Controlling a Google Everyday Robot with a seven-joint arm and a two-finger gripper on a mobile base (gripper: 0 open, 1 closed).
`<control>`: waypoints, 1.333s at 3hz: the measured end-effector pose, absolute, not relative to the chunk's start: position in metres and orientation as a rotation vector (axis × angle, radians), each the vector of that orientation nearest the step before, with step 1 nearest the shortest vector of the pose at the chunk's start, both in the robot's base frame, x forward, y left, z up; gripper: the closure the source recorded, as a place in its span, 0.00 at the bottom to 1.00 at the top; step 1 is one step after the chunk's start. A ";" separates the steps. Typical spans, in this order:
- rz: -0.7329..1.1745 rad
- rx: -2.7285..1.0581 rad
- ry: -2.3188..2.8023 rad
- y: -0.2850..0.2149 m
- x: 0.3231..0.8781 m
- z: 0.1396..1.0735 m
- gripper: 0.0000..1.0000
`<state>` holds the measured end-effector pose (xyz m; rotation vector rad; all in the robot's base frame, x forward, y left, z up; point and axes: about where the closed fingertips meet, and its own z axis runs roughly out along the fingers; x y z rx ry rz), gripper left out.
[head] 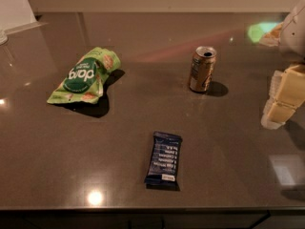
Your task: Pick rxbar blueberry
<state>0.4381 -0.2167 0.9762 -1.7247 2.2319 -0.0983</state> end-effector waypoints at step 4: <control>0.211 -1.879 2.043 -0.156 0.401 0.909 0.00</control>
Offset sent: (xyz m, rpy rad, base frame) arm -0.0140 0.0147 -0.0412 0.0825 0.1256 0.1237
